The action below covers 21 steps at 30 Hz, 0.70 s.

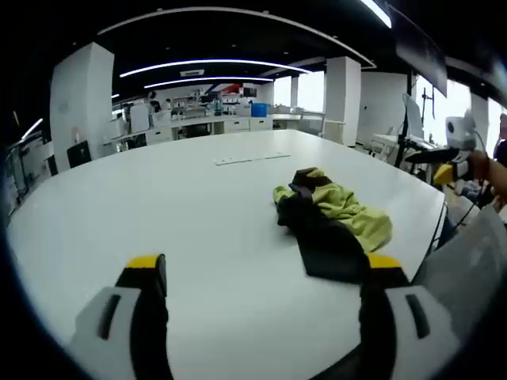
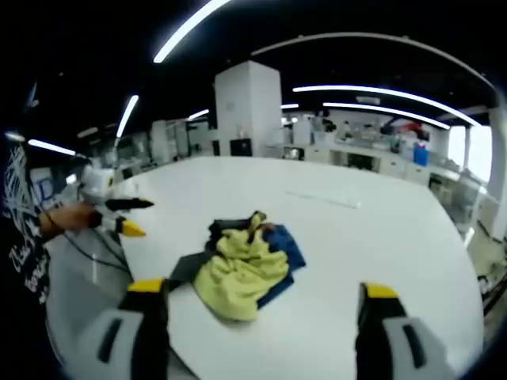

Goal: Fold the garment on the visible template until the final outline fits inside the template.

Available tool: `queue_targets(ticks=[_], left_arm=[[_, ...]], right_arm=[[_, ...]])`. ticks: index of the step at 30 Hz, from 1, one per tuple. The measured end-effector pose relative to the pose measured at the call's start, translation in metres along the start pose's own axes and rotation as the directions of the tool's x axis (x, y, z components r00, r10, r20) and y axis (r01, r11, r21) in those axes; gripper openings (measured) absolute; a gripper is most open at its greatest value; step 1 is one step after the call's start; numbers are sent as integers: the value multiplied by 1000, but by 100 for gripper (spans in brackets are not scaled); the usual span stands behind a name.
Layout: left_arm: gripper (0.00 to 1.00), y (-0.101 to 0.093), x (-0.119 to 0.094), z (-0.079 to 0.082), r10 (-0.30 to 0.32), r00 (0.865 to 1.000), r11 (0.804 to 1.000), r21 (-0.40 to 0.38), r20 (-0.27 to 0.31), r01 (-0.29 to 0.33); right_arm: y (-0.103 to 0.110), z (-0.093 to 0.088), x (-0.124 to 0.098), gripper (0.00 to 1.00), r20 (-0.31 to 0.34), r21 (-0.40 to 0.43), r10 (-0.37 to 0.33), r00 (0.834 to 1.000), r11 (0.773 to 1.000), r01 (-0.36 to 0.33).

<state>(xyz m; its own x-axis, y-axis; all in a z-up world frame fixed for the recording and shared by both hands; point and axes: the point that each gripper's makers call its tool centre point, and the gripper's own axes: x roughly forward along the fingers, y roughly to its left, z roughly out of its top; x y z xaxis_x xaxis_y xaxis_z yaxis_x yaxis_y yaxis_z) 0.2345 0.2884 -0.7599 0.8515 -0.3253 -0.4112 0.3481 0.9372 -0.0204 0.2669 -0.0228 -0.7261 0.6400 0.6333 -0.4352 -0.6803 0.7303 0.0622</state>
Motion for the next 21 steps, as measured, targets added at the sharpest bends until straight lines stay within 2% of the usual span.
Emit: queue_targets(ticks=[6,10,16,21], left_arm=[[99,1,0,2,-4,1000,1000,-4,12,5],[99,-2,-2,5,-19,999,999,-42,36,20],[98,-7,-4,14,-22,999,999,-30,44,23],[97,-13,0,24,-35,999,999,-11,38,35]], right_arm=[[1,5,1,99,12,-2,15,1000,1000,-15],[-2,5,-2,99,4,-5,22,1000,1000,-22],[-6,4,-6,99,-13,-10,41,999,999,-41],[-11,11,-9,99,-1,-6,48,999,999,-48]])
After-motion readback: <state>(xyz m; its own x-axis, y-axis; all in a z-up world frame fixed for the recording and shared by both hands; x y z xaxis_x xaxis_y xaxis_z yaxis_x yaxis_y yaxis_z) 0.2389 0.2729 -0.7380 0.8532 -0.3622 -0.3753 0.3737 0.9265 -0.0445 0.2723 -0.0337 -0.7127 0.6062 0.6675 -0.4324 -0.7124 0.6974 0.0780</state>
